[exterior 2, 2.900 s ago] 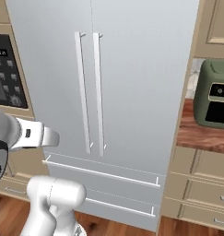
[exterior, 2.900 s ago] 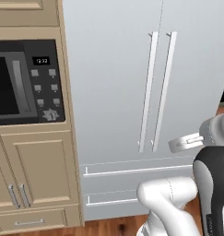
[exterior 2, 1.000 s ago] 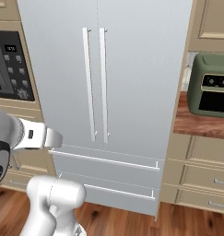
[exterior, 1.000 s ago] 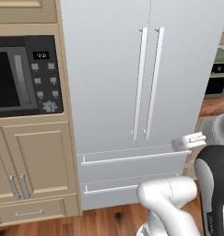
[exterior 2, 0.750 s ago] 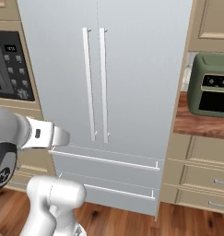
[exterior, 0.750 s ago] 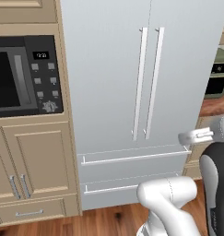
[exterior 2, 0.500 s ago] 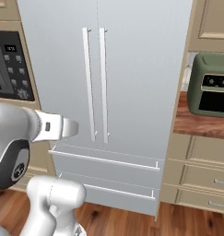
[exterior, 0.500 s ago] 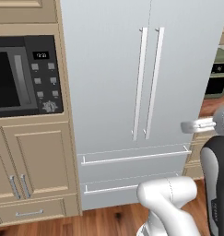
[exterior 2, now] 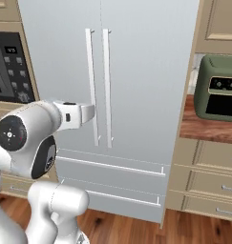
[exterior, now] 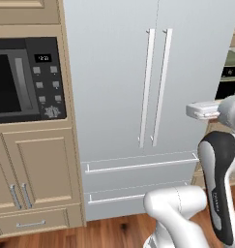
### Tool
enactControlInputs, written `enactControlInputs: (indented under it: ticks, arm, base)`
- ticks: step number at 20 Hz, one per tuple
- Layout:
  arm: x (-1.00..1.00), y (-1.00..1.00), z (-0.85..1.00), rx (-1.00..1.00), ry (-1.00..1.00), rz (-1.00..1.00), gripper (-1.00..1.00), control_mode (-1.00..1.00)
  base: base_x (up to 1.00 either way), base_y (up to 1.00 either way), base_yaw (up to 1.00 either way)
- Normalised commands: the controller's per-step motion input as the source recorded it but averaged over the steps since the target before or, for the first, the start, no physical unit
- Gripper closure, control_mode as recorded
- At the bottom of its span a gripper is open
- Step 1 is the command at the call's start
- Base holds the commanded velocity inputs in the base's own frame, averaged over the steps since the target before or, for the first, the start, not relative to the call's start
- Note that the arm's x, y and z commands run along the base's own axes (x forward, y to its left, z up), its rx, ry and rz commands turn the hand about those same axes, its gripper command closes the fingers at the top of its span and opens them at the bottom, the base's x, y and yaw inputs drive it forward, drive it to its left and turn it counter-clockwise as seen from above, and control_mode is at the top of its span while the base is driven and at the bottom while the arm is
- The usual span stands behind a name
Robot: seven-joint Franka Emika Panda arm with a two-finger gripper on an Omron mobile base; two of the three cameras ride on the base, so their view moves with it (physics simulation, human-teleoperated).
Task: Retrieve the steak from the fridge and place it on the saucepan with marinade on the stove.
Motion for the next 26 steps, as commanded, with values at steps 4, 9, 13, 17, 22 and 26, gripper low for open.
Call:
enactControlInputs:
  ticks: [4, 9, 13, 17, 22, 26]
  arm:
    - [0.61, 0.00, 0.00, 0.00, -0.41, 0.00, -1.00, -1.00]
    - [0.44, -0.05, 0.00, 0.00, -0.25, 0.00, -1.00, -1.00]
    - [0.10, -0.03, 0.00, 0.00, -0.01, 0.00, -1.00, -1.00]
    - [0.23, -0.03, 0.00, 0.00, 0.03, 0.00, -1.00, -1.00]
    - [0.43, -0.07, -0.01, 0.00, 0.11, 0.00, -1.00, -1.00]
    - [0.46, -0.26, -0.15, 0.00, 0.13, 0.02, -1.00, -1.00]
  base:
    - [0.00, 0.00, 0.00]
    - [0.00, 0.00, 0.00]
    - [0.00, 0.00, 0.00]
    - [0.00, 0.00, 0.00]
    - [0.00, 0.00, 0.00]
    - [0.00, 0.00, 0.00]
